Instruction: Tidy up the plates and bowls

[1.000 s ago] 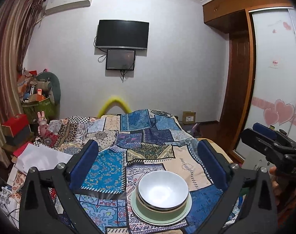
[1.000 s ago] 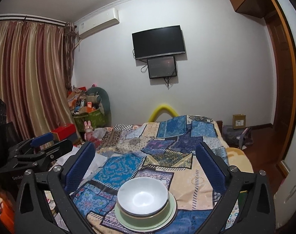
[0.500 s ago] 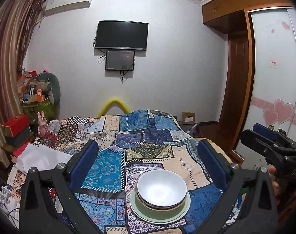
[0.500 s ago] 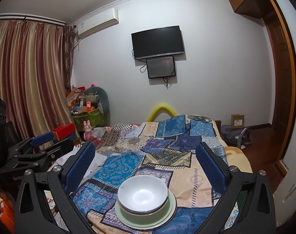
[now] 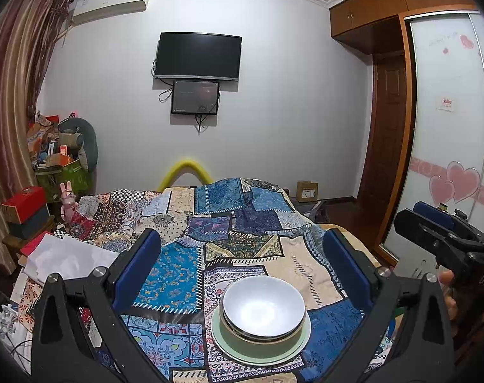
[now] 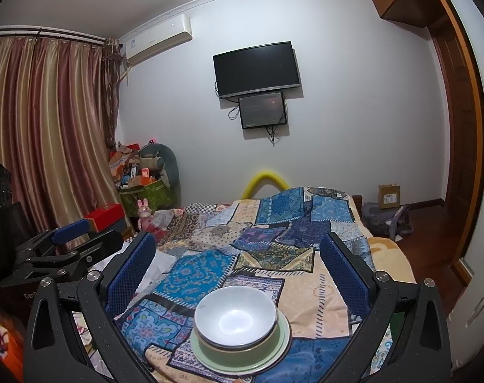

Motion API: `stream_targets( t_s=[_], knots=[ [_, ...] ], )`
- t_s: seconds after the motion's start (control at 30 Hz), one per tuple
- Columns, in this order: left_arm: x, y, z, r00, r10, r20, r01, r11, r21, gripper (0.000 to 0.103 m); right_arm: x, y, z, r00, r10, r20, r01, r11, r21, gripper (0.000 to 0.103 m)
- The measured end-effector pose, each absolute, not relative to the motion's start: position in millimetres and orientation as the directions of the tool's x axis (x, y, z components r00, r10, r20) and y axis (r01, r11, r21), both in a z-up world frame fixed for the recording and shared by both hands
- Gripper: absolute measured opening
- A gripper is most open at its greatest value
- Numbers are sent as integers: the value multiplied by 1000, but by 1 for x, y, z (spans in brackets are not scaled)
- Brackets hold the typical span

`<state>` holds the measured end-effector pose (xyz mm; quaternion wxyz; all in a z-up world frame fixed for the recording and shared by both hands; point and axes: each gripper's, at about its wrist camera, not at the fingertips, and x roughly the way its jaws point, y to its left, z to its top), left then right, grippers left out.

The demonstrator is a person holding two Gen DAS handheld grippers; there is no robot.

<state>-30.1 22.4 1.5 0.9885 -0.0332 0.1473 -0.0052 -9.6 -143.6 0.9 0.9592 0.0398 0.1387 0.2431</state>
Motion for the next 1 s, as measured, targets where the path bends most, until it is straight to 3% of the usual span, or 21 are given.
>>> stream_targets(
  t_s=[1.0],
  knots=[
    [-27,17,1,953,-42,-299,23,997,-68,103,-12,-140,4,843,480,-244,-457,877,145,103]
  ],
)
